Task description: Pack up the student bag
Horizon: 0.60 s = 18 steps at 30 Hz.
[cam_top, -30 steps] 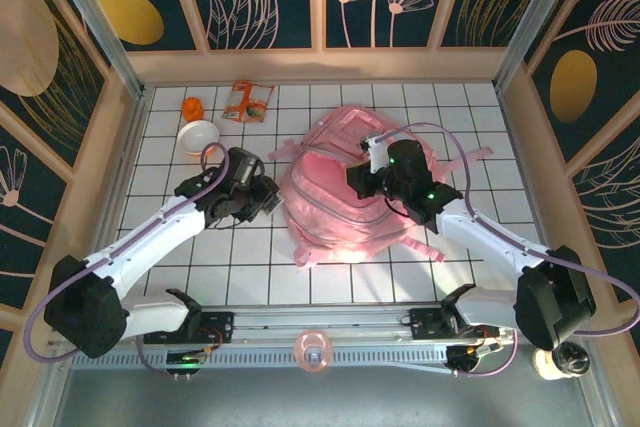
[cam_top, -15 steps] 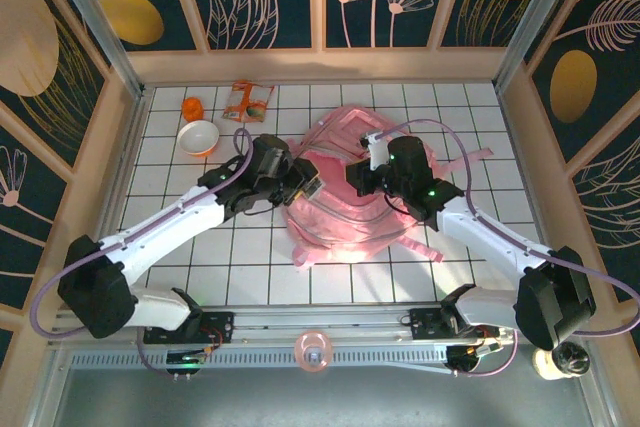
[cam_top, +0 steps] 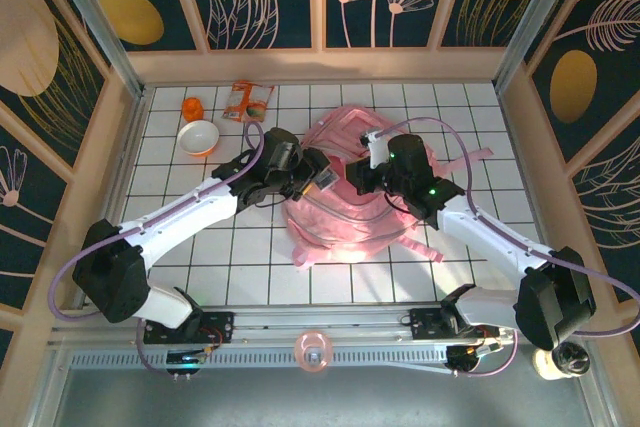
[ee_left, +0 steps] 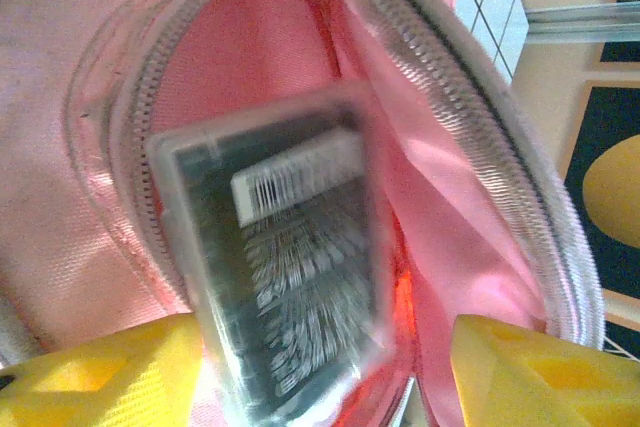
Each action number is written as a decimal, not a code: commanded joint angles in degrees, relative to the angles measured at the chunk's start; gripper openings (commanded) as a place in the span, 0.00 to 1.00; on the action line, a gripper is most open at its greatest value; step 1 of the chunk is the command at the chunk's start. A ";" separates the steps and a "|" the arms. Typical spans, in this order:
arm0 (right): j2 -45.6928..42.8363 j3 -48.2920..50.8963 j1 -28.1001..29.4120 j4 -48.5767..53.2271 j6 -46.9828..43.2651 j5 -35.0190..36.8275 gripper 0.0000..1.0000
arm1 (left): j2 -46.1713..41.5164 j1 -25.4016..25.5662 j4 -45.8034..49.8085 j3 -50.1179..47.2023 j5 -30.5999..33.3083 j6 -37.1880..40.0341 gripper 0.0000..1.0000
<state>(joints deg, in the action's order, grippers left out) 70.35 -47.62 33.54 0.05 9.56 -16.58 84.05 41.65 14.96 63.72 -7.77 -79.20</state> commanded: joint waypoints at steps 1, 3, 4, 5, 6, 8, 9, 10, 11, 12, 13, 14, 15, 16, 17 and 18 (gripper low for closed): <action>-0.82 -4.13 0.69 -4.88 0.86 -3.24 0.00 | -0.54 0.27 -3.30 -0.03 -1.44 -0.69 0.66; -0.82 -4.22 0.66 -4.84 0.86 -3.28 0.00 | -0.86 0.20 -3.60 -0.18 -1.38 -0.78 0.65; -0.75 -4.25 0.68 -4.81 0.84 -3.28 0.00 | -0.99 0.21 -3.70 -0.31 -1.30 -0.78 0.65; -0.74 -4.36 0.73 -4.84 0.84 -3.34 0.00 | -1.21 0.26 -4.00 -0.52 -1.21 -0.78 0.64; -0.74 -4.33 0.67 -4.90 0.86 -3.37 0.00 | -1.28 0.20 -4.14 -0.69 -1.15 -0.85 0.64; -0.74 -4.50 0.66 -4.82 0.81 -3.53 0.00 | -1.71 0.19 -3.98 -0.88 -0.70 -0.70 0.62; -0.74 -4.38 0.70 -4.74 0.86 -3.63 0.00 | -1.96 0.25 -3.82 -1.17 -0.31 -0.53 0.62; -0.82 -4.46 0.72 -4.70 0.77 -3.72 0.00 | -2.28 0.20 -3.72 -1.46 0.05 -0.32 0.61; -0.98 -4.50 0.67 -4.31 0.52 -3.81 0.00 | -2.63 0.19 -3.50 -1.74 0.65 0.06 0.61; -1.16 -4.54 0.69 -3.96 0.23 -3.94 0.00 | -2.98 0.20 -3.28 -2.05 1.14 0.73 0.61; -1.41 -4.51 0.61 -3.37 -0.24 -4.06 0.00 | -3.38 0.24 -3.12 -2.35 1.71 1.58 0.61; -1.73 -4.55 0.55 -2.50 -0.91 -4.31 0.00 | -3.90 0.22 -2.80 -2.72 2.68 2.62 0.62; -2.17 -4.58 0.26 -1.61 -1.50 -4.91 0.00 | -4.61 0.14 -2.70 -3.38 3.74 3.85 0.62; -2.73 -4.30 -0.21 -0.91 -1.94 -6.03 0.00 | -5.23 0.18 -2.79 -3.96 4.51 5.23 0.64; -3.21 -3.86 -0.87 -0.34 -2.00 -7.21 0.00 | -6.51 -0.01 -3.03 -4.84 5.43 6.98 0.66; -3.61 -3.45 -1.63 0.62 -1.97 -8.40 0.00 | -7.79 -0.32 -3.91 -5.94 6.34 8.71 0.67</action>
<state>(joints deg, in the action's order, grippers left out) 70.15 -48.56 32.91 2.44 8.73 -18.81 79.79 41.63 12.53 60.01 -4.78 -75.57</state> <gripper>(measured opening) 0.096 0.662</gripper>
